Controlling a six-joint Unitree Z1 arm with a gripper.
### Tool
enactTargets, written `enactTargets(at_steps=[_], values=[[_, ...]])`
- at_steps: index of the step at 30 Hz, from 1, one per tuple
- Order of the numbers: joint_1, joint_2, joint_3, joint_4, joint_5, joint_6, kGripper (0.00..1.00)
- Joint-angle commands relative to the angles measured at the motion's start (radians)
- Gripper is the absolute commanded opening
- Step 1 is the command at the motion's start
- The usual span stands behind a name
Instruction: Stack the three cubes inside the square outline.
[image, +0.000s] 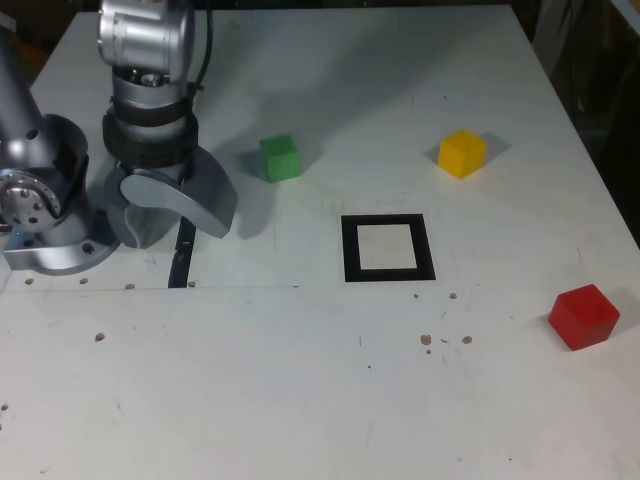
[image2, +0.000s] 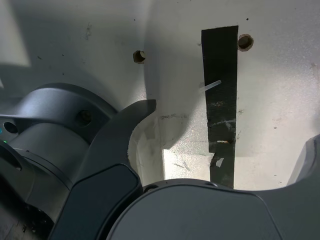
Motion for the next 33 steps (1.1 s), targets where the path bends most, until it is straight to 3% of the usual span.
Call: enactTargets(at_steps=[1,8,14,19,24,30,33], values=[[0.001,-0.006,0.002,-0.003,0.002,-0.002,0.99],[0.001,-0.007,-0.008,0.005,0.006,-0.026,0.99],[-0.038,-0.037,-0.144,0.134,0.015,-0.105,0.99],[-0.154,0.011,-0.454,0.331,0.060,-0.182,0.98],[-0.224,0.128,-0.777,0.525,0.112,-0.203,0.98],[-0.267,0.289,-1.128,0.647,0.093,-0.187,0.98],[-0.307,0.363,-1.317,0.702,0.103,-0.179,0.98]])
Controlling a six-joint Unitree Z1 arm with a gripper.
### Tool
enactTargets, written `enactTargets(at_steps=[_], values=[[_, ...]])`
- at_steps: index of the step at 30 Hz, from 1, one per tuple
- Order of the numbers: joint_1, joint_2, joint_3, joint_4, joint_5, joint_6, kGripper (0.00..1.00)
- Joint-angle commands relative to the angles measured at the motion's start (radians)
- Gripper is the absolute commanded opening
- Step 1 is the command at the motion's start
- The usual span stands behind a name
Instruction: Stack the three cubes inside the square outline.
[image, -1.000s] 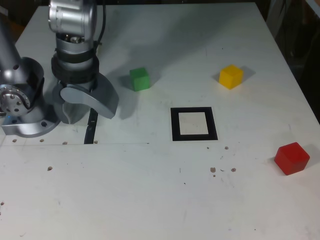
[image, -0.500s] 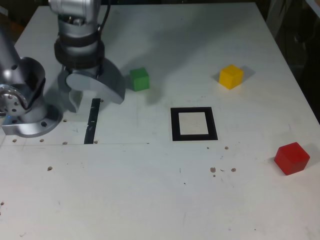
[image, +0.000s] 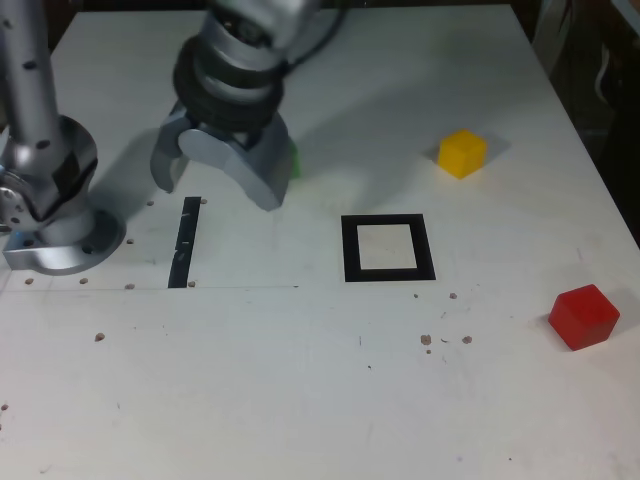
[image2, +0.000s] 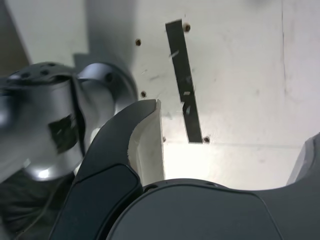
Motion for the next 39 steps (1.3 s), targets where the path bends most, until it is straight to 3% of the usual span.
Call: enactTargets(at_steps=[1,5,14,26,34,39], values=[[-0.022,0.033,-0.650,0.023,0.014,0.004,0.98],[-0.056,0.081,-0.780,0.035,0.047,0.005,0.97],[-0.074,0.183,-0.900,0.033,0.070,0.037,0.97],[-0.114,0.456,-1.240,0.058,0.079,0.259,0.97],[-0.083,0.554,-1.390,0.071,0.089,0.389,0.98],[-0.076,0.604,-1.424,0.070,0.115,0.514,1.00]])
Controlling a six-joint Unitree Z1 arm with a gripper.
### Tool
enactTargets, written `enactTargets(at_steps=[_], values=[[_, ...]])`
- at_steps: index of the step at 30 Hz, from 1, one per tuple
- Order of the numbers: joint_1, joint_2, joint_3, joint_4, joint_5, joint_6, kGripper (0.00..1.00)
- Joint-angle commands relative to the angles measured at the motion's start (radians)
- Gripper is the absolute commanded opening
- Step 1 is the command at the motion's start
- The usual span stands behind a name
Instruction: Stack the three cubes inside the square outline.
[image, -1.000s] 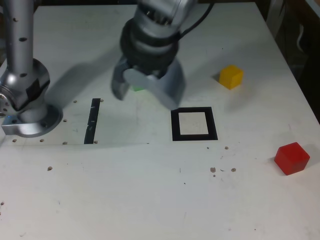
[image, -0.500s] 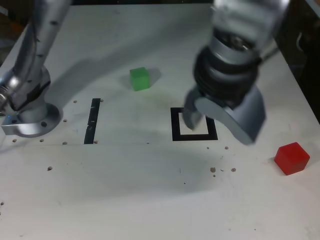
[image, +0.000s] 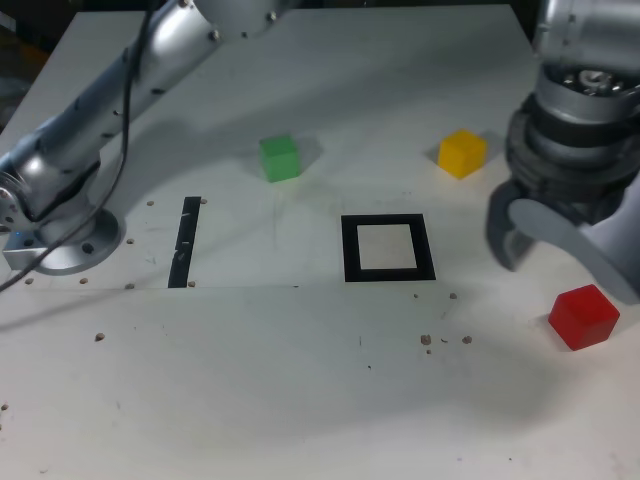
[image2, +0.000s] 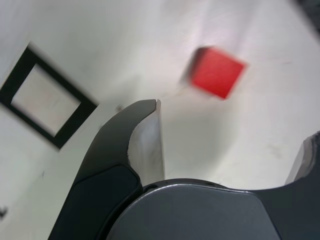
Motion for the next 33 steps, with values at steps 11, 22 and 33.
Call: enactTargets(at_steps=[11,22,33], values=[[0.000,0.057,-0.088,0.027,0.054,0.167,0.96],[-0.032,0.100,0.034,0.017,0.131,0.293,0.94],[-0.042,0.131,0.026,-0.009,0.131,0.329,0.90]])
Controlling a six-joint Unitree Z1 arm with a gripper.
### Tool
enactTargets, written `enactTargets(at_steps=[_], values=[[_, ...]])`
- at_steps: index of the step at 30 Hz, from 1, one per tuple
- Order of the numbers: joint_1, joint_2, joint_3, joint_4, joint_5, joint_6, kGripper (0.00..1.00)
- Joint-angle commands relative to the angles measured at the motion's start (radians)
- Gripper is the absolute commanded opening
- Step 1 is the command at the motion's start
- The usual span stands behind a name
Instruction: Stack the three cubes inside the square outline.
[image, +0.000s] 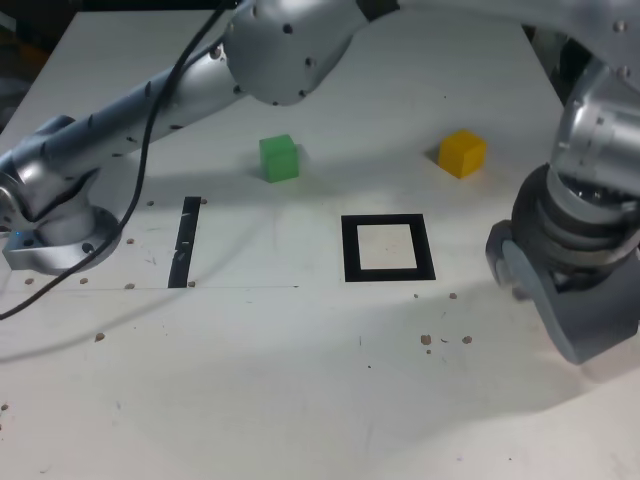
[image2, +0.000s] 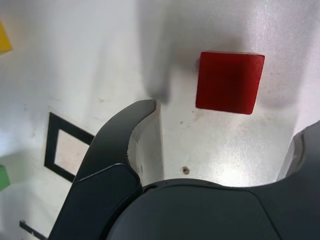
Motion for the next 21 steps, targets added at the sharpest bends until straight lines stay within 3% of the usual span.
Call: enactTargets(at_steps=[1,21], values=[[-0.003,0.014,-0.010,0.000,-0.002,0.005,0.89],[0.015,0.077,-0.067,-0.056,0.032,0.020,0.82]])
